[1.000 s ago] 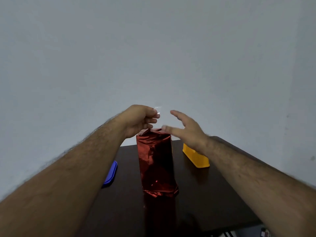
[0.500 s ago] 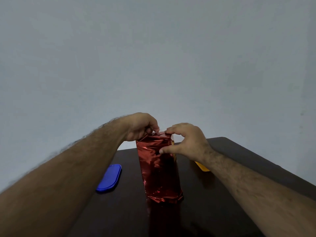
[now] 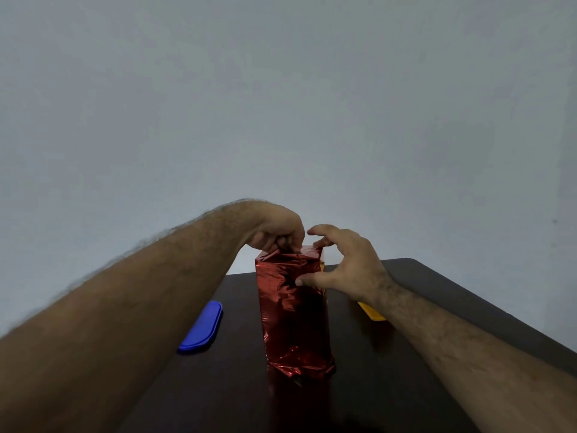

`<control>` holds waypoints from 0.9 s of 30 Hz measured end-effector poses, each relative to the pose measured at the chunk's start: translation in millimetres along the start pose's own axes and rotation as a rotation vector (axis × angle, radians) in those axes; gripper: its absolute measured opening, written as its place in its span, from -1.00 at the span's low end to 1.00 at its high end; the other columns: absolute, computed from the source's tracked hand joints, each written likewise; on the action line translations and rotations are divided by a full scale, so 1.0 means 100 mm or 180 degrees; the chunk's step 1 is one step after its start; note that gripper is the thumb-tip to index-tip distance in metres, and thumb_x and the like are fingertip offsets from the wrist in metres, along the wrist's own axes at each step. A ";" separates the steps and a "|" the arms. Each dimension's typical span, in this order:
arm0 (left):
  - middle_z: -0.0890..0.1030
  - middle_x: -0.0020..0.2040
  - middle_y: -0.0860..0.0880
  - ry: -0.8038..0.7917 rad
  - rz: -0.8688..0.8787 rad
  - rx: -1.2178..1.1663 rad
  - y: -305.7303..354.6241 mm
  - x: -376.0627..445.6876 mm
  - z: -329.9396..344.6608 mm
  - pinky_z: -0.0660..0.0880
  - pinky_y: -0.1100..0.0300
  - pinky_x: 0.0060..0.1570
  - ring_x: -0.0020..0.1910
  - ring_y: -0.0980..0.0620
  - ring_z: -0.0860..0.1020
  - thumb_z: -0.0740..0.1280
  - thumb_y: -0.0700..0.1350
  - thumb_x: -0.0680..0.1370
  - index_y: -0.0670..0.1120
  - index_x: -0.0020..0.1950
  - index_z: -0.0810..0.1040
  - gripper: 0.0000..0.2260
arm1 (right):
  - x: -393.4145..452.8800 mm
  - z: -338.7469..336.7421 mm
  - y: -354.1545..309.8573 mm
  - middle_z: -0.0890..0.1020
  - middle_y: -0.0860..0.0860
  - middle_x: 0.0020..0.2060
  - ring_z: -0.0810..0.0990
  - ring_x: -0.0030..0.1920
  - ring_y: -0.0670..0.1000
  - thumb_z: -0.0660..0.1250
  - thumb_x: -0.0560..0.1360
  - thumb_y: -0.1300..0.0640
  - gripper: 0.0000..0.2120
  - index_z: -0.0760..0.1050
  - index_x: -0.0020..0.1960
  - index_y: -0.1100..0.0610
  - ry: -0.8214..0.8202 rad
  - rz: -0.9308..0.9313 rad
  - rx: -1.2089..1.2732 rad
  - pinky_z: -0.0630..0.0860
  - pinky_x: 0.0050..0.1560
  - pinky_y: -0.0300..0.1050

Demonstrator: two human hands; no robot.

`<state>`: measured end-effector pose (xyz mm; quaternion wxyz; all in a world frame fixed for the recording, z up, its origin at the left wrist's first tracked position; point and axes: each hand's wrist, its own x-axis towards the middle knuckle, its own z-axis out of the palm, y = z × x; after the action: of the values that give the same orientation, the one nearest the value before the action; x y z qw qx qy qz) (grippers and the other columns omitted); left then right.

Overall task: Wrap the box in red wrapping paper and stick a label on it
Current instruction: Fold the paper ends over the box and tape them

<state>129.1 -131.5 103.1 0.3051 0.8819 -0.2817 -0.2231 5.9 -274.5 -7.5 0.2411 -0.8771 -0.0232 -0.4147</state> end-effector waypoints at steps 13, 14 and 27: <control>0.53 -0.31 0.05 0.0132 -0.0419 0.0843 0.20 -0.04 0.05 0.24 0.23 -0.42 -0.47 0.09 0.29 0.48 -0.12 0.45 -0.08 -0.24 0.54 -0.86 | 0.08 -0.01 0.02 0.64 -0.22 -0.06 0.51 0.07 -0.20 0.68 0.14 -0.37 -0.42 0.70 0.07 -0.15 -0.0051 -0.0081 -0.0221 0.40 0.06 -0.32; 0.54 -0.31 0.05 0.0101 -0.0483 0.0890 0.21 -0.06 0.04 0.24 0.23 -0.41 -0.47 0.09 0.28 0.49 -0.09 0.45 -0.07 -0.23 0.55 -0.85 | 0.08 -0.02 0.01 0.64 -0.21 -0.06 0.51 0.07 -0.20 0.67 0.15 -0.38 -0.42 0.70 0.07 -0.16 -0.0089 -0.0067 -0.0262 0.41 0.07 -0.30; 0.62 0.01 -0.13 0.0696 0.0048 0.0462 -0.07 -0.14 -0.12 0.62 0.08 0.09 0.13 -0.01 0.61 0.67 0.13 0.39 -0.21 0.20 0.60 -0.42 | 0.04 -0.05 -0.02 0.65 -0.23 -0.03 0.52 0.10 -0.21 0.67 0.13 -0.37 -0.40 0.71 0.08 -0.13 -0.0095 0.0160 -0.0143 0.46 0.10 -0.21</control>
<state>127.9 -113.2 110.4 0.2711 0.9186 -0.2688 -0.1023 5.1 -275.7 -1.1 0.2313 -0.8887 0.0046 -0.3959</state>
